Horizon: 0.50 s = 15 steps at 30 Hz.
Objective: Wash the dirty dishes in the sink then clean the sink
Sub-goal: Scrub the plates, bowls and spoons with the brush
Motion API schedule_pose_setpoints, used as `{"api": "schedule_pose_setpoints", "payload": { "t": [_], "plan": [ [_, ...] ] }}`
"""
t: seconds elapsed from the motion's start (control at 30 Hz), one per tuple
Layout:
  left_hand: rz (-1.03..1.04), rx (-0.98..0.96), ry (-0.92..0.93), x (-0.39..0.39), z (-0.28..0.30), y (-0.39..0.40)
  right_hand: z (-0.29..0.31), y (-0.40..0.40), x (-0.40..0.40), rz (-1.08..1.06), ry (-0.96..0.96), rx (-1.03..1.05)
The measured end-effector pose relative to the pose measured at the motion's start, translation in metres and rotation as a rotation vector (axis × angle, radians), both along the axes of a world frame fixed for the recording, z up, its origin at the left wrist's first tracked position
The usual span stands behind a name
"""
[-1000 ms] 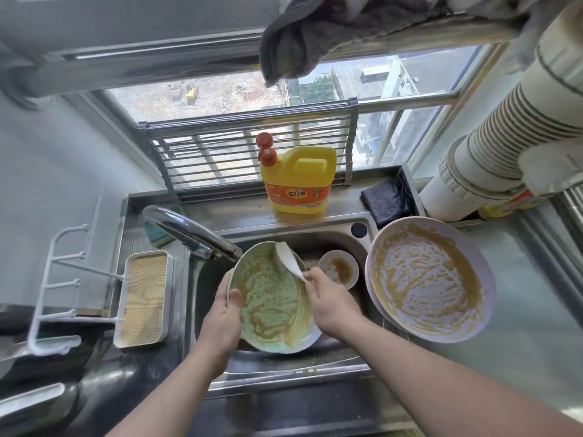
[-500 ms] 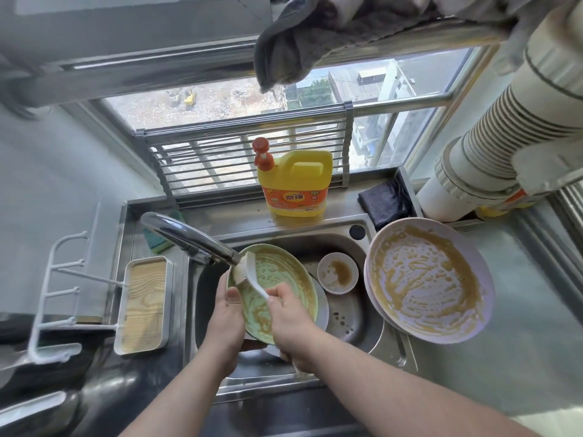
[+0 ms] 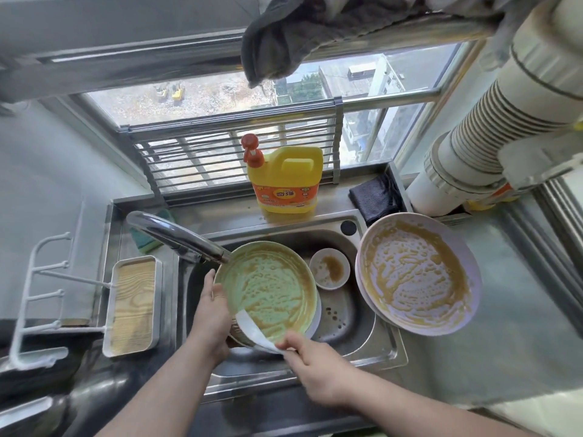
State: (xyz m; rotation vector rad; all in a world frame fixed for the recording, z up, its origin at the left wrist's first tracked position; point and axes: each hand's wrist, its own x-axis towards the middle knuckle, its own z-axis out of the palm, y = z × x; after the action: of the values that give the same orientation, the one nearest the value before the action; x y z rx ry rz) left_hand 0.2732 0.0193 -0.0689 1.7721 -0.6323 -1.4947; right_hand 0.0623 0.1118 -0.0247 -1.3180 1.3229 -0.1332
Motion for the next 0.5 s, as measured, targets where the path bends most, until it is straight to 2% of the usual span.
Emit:
{"api": "schedule_pose_setpoints", "payload": {
  "t": [0.1, 0.17, 0.33, 0.5],
  "plan": [
    [0.006, 0.017, 0.007, 0.002, -0.002, -0.004, 0.000, -0.001, -0.052, 0.193, 0.189, -0.081],
    [0.010, 0.032, 0.023, -0.003, 0.000, -0.006, -0.003, -0.002, -0.068, 0.232, 0.264, -0.114],
    [0.096, 0.041, -0.046, -0.024, -0.001, 0.002, -0.003, -0.011, -0.023, 0.279, 0.166, -0.195],
    [0.155, 0.033, -0.181, 0.014, 0.001, -0.005, -0.017, -0.035, -0.082, 0.361, 0.463, -0.136]
  ]
}}
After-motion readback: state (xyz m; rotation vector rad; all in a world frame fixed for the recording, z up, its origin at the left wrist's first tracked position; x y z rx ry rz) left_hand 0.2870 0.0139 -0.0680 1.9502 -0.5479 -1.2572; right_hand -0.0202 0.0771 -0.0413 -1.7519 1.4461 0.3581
